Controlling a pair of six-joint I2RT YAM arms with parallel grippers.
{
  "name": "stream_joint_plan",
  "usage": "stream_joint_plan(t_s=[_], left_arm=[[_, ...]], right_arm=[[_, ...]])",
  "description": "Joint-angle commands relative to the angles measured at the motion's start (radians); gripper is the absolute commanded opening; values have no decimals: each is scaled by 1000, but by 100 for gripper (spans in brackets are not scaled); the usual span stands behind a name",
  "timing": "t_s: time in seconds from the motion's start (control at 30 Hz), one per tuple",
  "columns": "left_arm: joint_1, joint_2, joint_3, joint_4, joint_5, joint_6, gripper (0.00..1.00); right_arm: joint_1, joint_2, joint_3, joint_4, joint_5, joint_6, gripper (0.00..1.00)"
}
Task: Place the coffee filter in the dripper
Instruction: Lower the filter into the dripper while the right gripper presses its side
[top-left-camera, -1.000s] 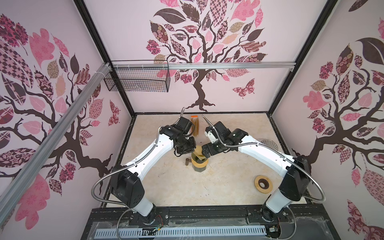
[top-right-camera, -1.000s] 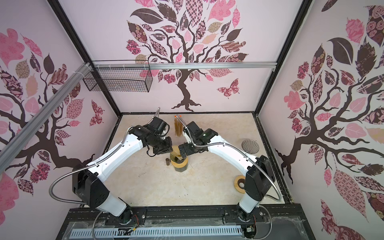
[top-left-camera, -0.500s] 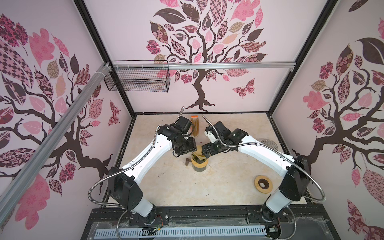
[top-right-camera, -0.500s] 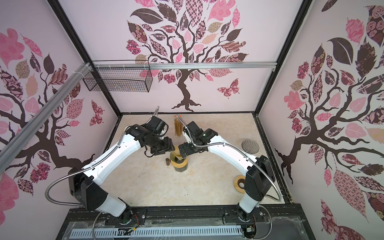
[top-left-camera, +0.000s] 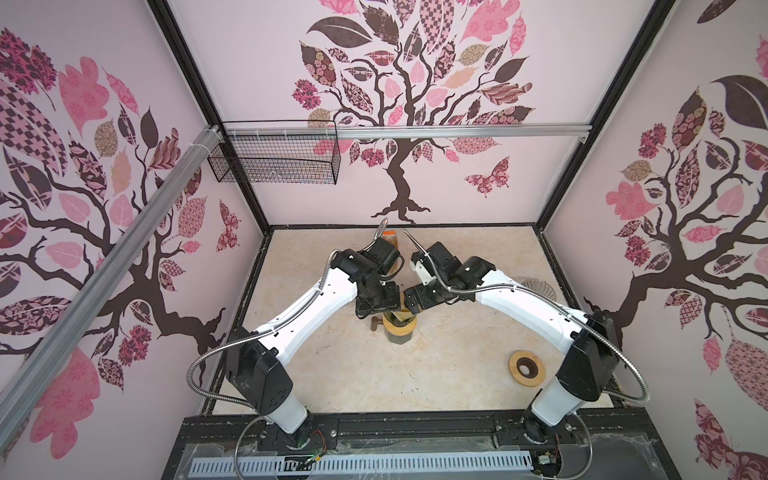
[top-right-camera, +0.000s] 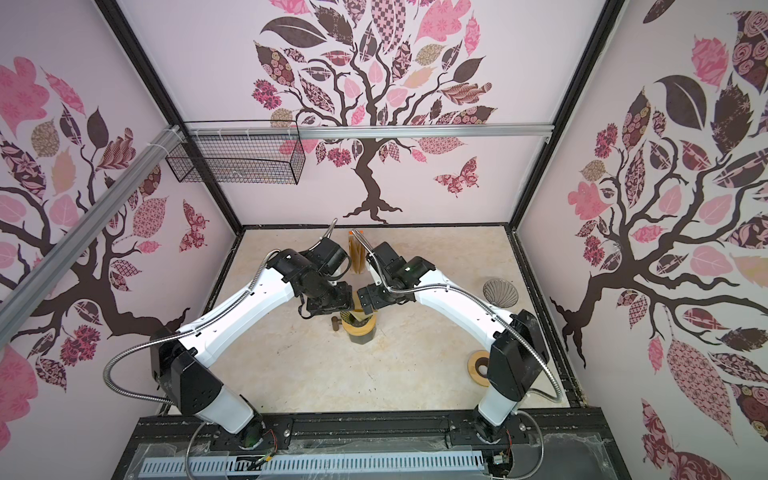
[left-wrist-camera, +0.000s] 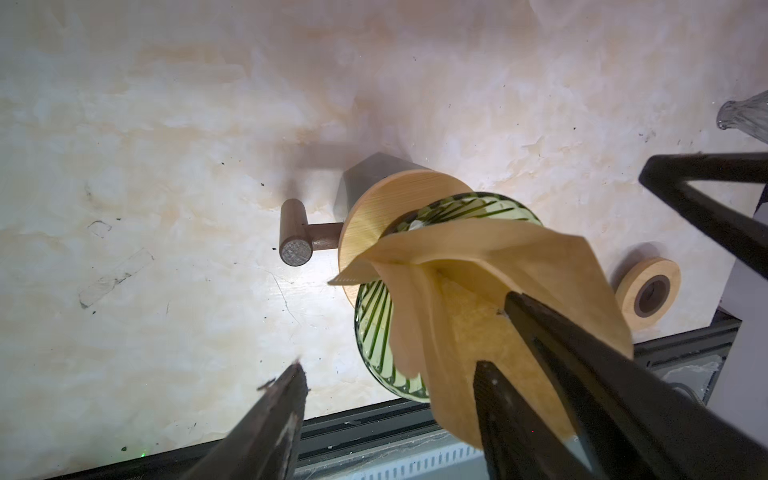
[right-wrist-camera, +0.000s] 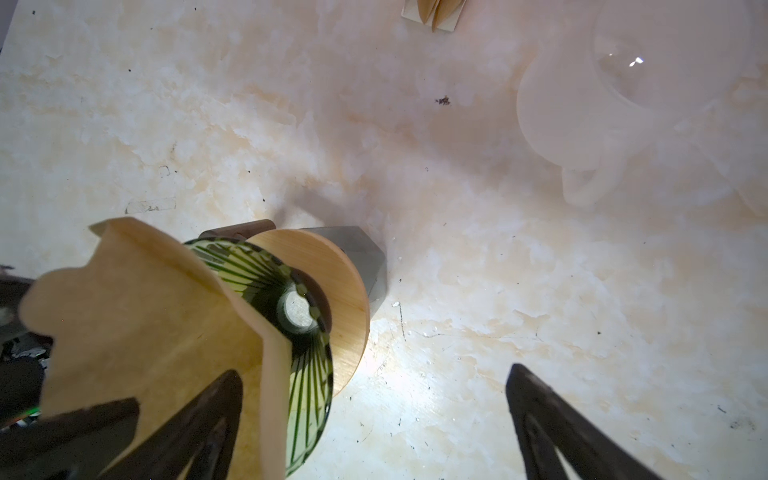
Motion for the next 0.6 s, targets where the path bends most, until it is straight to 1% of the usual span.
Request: stream_joint_plan(t_s=[0.0, 0.23, 0.57], left_arm=[[-1, -1, -10, -25, -33, 18, 66], [-2, -4, -56, -25, -30, 33, 65], [-2, -1, -103, -11, -27, 34, 65]], right_arm=[[6, 33, 47, -15, 37, -2, 100], [5, 51, 46, -16, 77, 8, 100], [5, 59, 28, -7, 81, 11, 100]])
